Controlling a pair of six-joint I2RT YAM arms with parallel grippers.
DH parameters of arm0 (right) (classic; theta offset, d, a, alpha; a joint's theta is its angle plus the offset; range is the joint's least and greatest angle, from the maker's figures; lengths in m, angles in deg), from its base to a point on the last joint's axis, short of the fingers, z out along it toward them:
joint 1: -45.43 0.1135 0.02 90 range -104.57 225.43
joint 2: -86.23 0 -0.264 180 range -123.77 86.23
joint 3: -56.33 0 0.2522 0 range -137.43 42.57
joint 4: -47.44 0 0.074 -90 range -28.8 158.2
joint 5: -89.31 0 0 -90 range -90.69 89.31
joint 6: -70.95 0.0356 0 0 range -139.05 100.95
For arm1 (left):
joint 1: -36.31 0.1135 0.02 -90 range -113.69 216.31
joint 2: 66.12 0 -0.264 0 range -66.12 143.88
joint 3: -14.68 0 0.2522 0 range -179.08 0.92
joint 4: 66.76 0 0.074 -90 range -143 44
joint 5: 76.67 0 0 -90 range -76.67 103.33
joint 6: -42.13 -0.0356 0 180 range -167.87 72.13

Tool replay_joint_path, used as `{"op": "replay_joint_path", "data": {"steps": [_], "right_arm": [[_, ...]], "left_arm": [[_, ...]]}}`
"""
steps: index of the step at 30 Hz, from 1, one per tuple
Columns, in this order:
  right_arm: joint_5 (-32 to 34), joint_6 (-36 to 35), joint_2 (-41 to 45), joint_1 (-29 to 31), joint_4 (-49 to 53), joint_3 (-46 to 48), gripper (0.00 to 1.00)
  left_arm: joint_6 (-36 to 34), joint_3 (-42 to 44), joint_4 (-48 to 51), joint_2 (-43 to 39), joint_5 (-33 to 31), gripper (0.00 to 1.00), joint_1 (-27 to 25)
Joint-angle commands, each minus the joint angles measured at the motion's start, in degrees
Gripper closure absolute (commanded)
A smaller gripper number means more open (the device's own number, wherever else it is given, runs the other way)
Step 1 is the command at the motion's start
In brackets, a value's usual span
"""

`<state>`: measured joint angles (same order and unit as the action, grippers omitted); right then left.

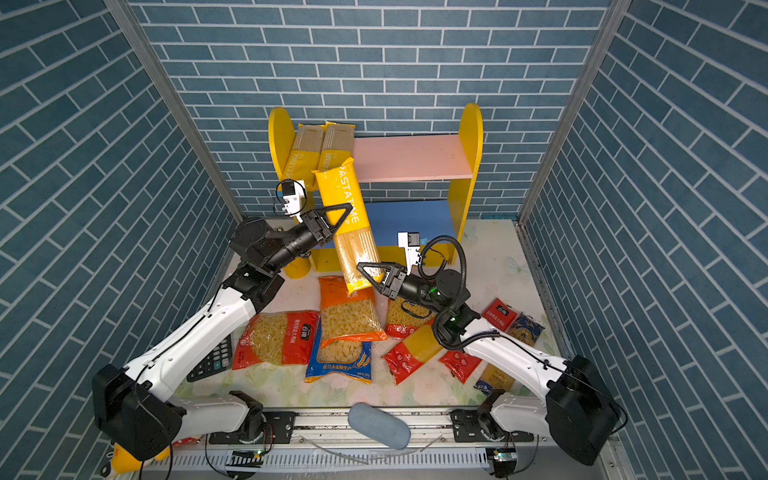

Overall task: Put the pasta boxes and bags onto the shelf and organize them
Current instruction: 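Raise the yellow pack with both grippers toward the pink top shelf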

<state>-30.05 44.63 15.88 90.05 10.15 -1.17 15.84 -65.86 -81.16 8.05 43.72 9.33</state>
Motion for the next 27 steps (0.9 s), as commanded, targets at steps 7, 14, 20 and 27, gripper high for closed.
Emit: {"op": "replay_joint_path", "data": {"steps": [7,14,20,27], "right_arm": [[2.84,-1.8,0.12,-0.8,-2.82,-7.84,0.91],[2.56,-0.83,-2.71,-6.12,4.2,-19.54,0.96],[5.33,-0.16,-6.69,-9.3,16.97,-31.88,0.94],[10.76,3.4,-14.39,-12.38,34.72,-46.89,1.0]], "left_arm": [[-3.12,-4.68,-0.22,-2.67,-0.2,0.38,1.86],[-13.39,-0.42,14.51,-9.9,-4.71,0.24,2.56],[-19.3,5.78,25.58,-16.57,-9.37,0.24,2.55],[-15.47,15.03,24.68,-20.92,-10.15,0.25,2.25]]}}
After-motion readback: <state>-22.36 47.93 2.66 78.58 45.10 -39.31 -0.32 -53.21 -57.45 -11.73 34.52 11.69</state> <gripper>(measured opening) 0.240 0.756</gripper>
